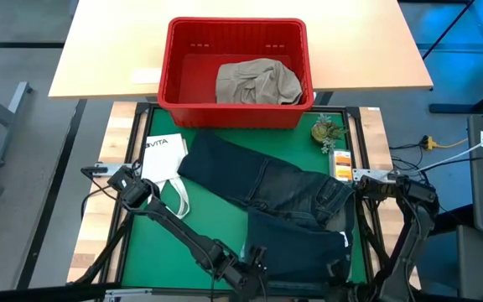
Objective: Fold Laundry from Bin
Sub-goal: Fold the dark blue jeans
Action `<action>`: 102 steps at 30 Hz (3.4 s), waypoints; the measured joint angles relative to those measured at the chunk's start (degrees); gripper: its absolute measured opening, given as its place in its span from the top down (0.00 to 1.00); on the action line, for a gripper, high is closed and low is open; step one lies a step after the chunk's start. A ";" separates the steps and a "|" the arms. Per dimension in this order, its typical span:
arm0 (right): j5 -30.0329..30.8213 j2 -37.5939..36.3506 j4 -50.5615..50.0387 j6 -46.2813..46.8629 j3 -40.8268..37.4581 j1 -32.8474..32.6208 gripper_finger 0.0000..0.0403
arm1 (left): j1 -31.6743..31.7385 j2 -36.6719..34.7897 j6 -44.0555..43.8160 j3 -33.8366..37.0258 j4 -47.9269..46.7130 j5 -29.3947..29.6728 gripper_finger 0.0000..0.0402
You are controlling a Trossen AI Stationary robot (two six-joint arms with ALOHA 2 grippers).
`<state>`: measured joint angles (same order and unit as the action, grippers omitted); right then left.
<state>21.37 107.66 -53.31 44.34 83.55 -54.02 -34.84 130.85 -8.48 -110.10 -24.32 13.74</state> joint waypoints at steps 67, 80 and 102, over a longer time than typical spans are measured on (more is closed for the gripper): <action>6.05 4.74 -11.91 -17.62 3.78 32.79 0.51 | -4.84 4.31 -0.49 1.84 1.45 1.95 0.92; 6.42 4.12 -13.35 -17.68 3.83 31.77 0.51 | -5.78 4.07 -4.71 -1.76 0.89 -0.58 0.92; 6.11 -5.78 -11.74 -8.48 3.81 13.82 0.51 | -2.78 4.04 0.12 -8.46 -2.71 5.87 0.94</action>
<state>27.49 101.87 -65.06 35.85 87.35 -40.20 -37.61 134.89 -8.36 -118.56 -27.03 19.61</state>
